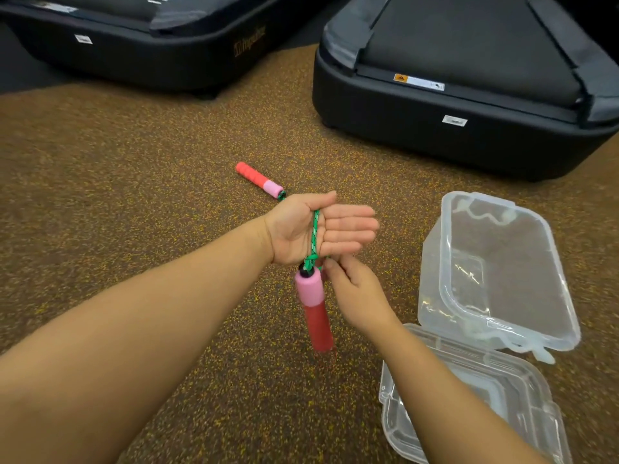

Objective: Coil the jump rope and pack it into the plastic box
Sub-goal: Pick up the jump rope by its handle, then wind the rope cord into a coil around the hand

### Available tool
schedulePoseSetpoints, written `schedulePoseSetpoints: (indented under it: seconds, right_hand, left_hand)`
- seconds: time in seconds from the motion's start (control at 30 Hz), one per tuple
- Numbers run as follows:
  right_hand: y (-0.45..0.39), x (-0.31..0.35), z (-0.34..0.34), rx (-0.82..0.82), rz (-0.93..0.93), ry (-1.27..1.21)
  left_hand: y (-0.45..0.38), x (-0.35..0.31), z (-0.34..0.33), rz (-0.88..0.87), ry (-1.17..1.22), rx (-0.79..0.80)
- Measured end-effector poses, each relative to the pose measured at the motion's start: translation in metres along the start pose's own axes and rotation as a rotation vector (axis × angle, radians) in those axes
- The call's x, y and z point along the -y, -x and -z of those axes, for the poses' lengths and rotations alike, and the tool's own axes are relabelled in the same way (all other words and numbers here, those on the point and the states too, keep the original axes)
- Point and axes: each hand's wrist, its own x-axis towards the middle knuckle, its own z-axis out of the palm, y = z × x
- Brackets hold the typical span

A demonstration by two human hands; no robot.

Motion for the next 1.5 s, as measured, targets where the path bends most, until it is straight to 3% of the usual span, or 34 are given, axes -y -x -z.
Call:
schedulePoseSetpoints:
  seconds: [0.23,0.53,0.77,1.13,1.4,1.5]
  right_hand:
    - [0.031,-0.007,-0.011,-0.073,0.051,0.052]
    - [0.053,0.008,-0.01,-0.139,0.168,0.007]
    - [0.045,0.043,0.024,-0.174,0.273,-0.297]
    - [0.007,0.041,0.054,-0.271,0.263,0.055]
    - [-0.01,0.022,0.052,-0.292,0.161,0.078]
    - [-0.012,0.012,0.048,-0.311,0.133,0.006]
  left_hand:
    - [-0.01,0.006,0.016,-0.142,0.021,-0.225]
    - [-0.017,0.017,0.021,-0.033,-0.232,-0.305]
    - [-0.007,0.028,0.029,0.103,-0.25,-0.244]
    - [0.003,0.03,0.011,0.342,-0.513,-0.068]
    - [0.008,0.022,0.01,0.471,-0.475,0.15]
    - [0.013,0.02,0.002,0.418,-0.511,0.168]
